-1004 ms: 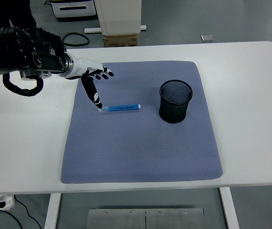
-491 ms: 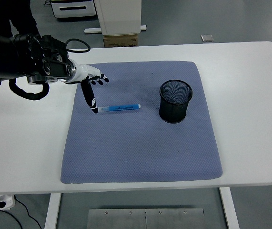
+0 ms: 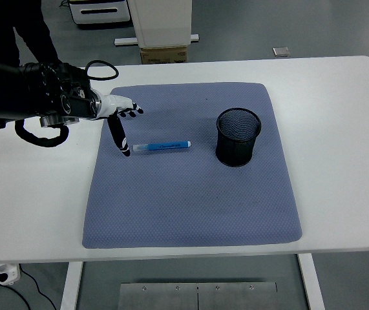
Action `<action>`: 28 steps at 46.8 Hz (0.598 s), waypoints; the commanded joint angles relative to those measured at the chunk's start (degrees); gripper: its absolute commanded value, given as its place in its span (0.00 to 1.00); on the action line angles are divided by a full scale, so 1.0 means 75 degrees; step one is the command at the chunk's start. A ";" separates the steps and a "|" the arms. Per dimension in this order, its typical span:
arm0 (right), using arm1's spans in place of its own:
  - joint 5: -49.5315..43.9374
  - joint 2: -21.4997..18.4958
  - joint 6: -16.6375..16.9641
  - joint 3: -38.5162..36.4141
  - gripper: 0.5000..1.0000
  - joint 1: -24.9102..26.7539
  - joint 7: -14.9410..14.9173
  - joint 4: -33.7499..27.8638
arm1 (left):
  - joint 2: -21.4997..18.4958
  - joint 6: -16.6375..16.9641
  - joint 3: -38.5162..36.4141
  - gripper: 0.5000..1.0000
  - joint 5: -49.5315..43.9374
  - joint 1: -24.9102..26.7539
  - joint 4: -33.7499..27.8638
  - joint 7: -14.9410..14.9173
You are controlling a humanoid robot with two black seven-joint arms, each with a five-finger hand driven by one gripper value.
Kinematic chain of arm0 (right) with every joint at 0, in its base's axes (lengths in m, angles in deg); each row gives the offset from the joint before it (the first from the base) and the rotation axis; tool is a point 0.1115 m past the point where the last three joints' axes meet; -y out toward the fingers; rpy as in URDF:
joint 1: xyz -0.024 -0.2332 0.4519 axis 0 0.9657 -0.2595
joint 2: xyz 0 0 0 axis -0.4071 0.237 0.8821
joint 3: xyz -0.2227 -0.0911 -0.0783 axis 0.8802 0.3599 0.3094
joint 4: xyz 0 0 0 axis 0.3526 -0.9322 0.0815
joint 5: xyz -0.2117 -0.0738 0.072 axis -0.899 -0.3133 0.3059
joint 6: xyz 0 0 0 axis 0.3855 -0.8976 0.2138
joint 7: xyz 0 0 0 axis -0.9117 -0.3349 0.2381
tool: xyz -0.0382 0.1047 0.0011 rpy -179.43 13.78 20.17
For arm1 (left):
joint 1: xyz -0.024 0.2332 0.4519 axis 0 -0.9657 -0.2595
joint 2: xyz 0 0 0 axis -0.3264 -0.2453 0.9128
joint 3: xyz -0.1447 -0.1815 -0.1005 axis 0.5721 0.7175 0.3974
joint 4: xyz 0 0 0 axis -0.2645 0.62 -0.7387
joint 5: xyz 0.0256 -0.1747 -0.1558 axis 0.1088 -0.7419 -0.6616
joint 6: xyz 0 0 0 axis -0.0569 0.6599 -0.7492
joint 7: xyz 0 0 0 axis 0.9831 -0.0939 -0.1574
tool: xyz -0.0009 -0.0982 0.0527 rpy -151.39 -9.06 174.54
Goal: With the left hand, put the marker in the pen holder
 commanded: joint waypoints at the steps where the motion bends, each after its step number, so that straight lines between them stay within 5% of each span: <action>1: 0.0000 0.0000 0.0000 0.0011 1.00 0.0000 0.0000 0.0000 | 0.0000 0.0063 0.0013 1.00 -0.0003 -0.0042 0.0027 0.0000; 28: 0.0000 0.0000 0.0000 0.0011 1.00 0.0000 0.0000 0.0000 | 0.0000 0.0263 0.0658 1.00 -0.0014 -0.0159 0.0109 0.0059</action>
